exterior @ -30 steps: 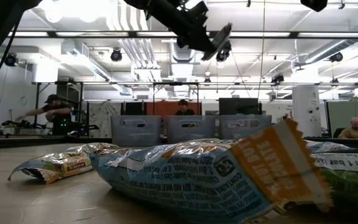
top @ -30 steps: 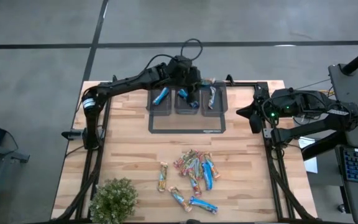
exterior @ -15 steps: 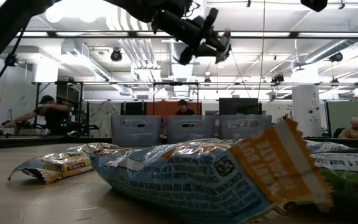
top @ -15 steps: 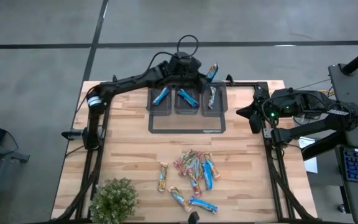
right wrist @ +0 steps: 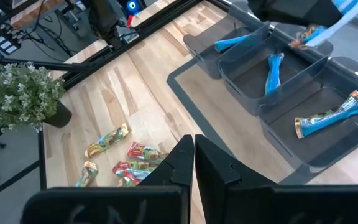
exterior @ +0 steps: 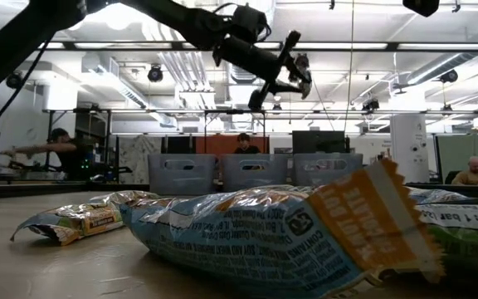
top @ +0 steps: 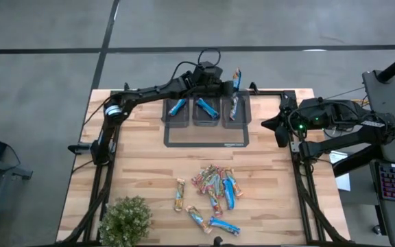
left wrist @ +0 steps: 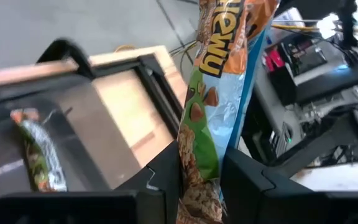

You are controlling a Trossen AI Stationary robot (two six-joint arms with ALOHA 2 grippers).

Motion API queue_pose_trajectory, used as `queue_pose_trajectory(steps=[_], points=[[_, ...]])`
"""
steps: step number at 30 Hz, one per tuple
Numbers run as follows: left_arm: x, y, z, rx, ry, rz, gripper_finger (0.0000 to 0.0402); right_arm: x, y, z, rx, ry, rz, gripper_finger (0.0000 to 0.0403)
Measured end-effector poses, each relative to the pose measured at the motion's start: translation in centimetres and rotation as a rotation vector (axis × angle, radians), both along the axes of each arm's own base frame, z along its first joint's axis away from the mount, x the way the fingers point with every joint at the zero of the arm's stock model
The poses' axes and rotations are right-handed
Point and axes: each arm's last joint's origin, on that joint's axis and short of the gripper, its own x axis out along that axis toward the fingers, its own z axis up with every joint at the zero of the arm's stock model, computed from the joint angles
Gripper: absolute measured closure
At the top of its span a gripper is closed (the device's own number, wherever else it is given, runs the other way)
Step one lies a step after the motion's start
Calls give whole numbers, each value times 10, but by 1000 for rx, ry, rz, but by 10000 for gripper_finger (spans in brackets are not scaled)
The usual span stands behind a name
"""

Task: Pick and place Granola Bars by type
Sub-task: Put the yellow granola bar into the right black bin

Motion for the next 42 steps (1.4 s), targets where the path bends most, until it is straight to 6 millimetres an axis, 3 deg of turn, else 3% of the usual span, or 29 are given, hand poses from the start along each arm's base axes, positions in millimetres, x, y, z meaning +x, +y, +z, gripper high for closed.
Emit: queue_pose_trajectory(steps=[17, 33, 42], points=[[16, 10, -52, -222, 64, 98, 319, -1, 0, -2, 11, 24, -8, 394], [21, 12, -88, -419, 150, 198, 319, -1, 0, -2, 8, 26, -6, 394], [22, 11, -92, -422, 162, 195, 319, -1, 0, -2, 7, 26, -6, 394]])
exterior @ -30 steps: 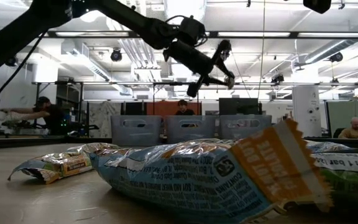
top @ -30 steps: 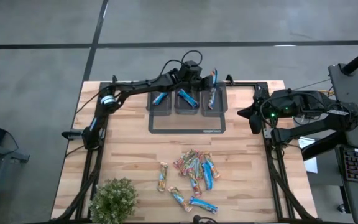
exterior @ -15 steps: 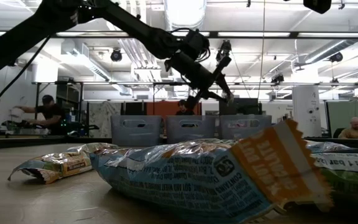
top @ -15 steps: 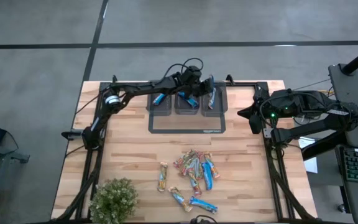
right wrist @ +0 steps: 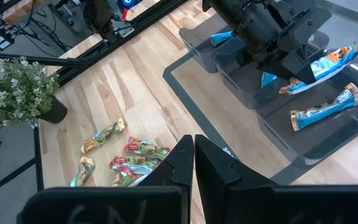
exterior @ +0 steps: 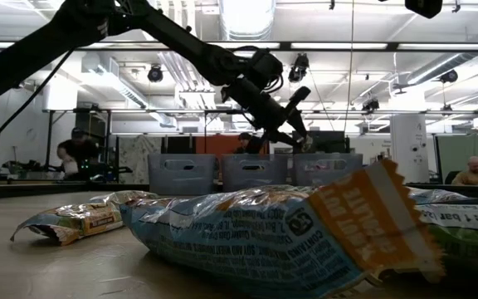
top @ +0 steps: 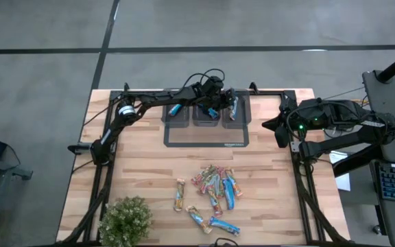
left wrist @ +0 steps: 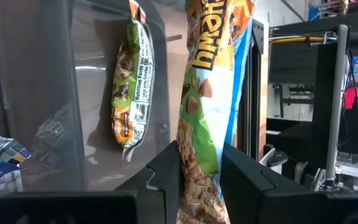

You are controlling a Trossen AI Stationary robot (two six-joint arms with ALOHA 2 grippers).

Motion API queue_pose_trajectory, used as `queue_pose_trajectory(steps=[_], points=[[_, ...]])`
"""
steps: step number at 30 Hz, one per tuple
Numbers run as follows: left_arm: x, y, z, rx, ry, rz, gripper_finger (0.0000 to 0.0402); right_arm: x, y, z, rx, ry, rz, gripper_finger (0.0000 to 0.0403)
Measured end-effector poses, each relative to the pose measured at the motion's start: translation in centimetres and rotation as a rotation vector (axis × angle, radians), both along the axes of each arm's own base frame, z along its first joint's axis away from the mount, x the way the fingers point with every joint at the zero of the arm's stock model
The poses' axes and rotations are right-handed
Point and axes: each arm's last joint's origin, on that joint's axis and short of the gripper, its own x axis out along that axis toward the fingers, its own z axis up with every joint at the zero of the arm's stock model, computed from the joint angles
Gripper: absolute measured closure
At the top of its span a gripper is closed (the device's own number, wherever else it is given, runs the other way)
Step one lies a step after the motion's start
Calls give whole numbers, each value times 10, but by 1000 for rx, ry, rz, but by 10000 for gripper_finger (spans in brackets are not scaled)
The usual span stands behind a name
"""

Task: Pick and place Granola Bars by type
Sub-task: Put the yellow granola bar into the right black bin

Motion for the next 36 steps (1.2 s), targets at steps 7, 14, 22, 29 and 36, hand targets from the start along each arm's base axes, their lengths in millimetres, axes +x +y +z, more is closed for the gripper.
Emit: queue_pose_trajectory(steps=[7, 14, 22, 29, 36], points=[[0, 0, 0, 0, 1, 0, 319, 0, 0, 0, 0, 0, 0, 394], [-1, 0, -3, 17, 17, -14, 319, 0, 0, 0, 0, 0, 0, 394], [-2, -1, -6, 14, 24, -15, 315, 0, 0, 0, 7, -2, -4, 394], [-1, -1, -5, 7, 13, -25, 266, 0, 0, 0, 8, -3, -4, 394], [-1, -1, -5, -2, 10, -30, 237, 0, 0, 0, 9, -4, -4, 394]])
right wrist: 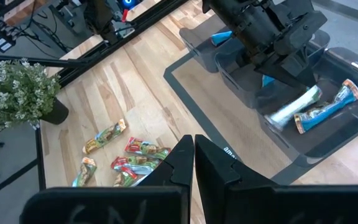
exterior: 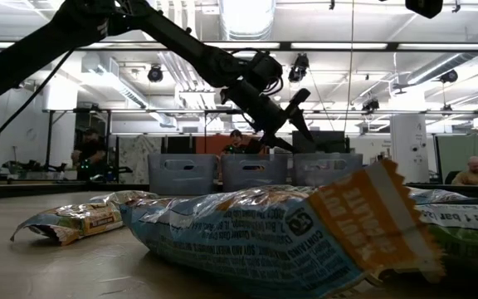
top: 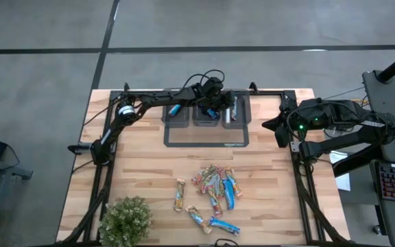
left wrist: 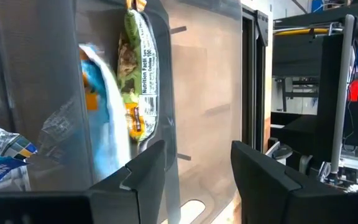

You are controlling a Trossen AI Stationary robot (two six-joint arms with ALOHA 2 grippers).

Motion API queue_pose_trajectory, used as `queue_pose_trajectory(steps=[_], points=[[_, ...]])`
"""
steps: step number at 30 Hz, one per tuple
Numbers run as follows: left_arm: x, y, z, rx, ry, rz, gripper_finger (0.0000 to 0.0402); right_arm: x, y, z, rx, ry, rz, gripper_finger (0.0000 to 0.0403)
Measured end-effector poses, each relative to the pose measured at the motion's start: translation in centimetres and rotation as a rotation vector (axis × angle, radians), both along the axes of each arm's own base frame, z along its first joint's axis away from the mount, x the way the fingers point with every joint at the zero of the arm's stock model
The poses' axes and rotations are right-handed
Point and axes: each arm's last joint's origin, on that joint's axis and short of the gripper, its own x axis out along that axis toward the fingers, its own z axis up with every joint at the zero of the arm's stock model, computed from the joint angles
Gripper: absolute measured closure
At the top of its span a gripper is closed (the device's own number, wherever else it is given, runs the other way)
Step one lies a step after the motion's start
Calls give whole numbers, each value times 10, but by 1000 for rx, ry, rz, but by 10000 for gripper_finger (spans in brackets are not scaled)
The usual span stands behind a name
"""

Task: Pick and place Granola Bars by type
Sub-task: Put the yellow granola bar into the right black bin

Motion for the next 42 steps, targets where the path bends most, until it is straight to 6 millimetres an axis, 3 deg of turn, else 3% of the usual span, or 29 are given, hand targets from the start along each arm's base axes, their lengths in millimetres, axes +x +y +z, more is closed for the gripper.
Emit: queue_pose_trajectory(steps=[15, 19, 28, 42], points=[[1, -4, 1, -24, -19, -96, 241, 0, 0, 0, -4, 1, 3, 394], [1, -5, 5, -19, -27, -97, 270, 0, 0, 0, -4, 1, 3, 394], [2, -4, 17, 49, -46, -131, 390, 0, 0, 0, -2, 0, 1, 394], [-9, -9, 49, 165, -72, -179, 401, 0, 0, 0, 1, 2, -1, 394]])
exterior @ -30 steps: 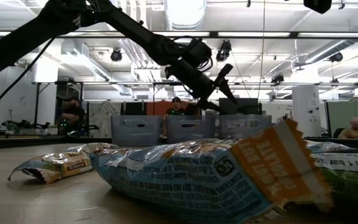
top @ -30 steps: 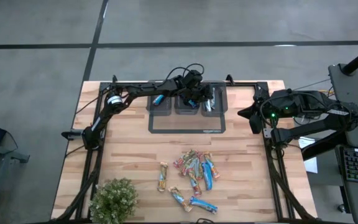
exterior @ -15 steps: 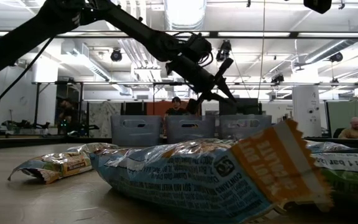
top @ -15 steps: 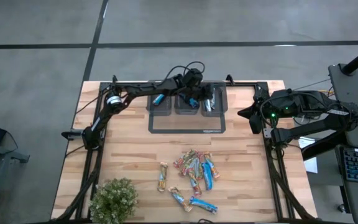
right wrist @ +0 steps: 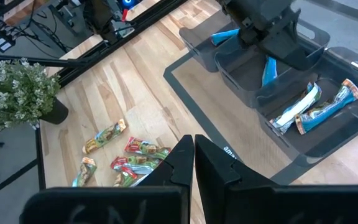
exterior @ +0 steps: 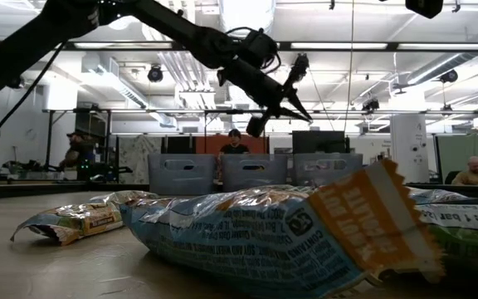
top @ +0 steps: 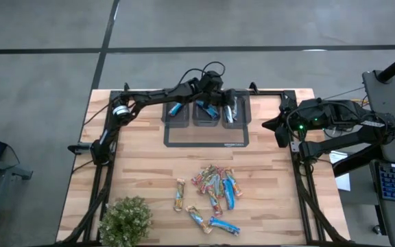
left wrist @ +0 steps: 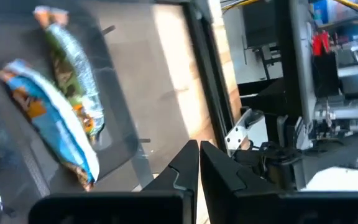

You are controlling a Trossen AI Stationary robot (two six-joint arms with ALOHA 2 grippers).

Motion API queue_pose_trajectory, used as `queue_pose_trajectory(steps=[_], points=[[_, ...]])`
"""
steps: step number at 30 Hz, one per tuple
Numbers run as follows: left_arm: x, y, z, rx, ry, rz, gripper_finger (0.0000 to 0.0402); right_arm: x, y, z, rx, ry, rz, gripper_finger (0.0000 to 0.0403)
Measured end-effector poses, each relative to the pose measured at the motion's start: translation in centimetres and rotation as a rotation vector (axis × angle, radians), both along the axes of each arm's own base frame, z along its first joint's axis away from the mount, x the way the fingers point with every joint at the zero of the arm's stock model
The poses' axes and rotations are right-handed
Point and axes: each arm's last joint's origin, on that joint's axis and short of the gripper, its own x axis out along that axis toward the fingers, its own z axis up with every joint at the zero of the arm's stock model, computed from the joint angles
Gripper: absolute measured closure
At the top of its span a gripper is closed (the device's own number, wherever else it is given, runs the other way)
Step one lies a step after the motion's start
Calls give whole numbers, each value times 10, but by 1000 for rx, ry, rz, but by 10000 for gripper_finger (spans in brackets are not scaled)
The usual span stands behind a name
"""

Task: Pick and place Granola Bars by type
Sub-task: Put the yellow granola bar into the right black bin

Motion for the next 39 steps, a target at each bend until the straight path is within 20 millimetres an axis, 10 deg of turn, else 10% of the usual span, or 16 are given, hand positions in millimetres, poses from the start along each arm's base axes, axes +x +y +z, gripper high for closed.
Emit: queue_pose_trajectory(steps=[20, 39], points=[[-41, -107, 125, 537, -160, -390, 402, 0, 0, 0, -2, 5, 4, 394], [-78, -223, 163, 773, -182, -650, 401, 8, 1, -4, 5, 33, 8, 394]])
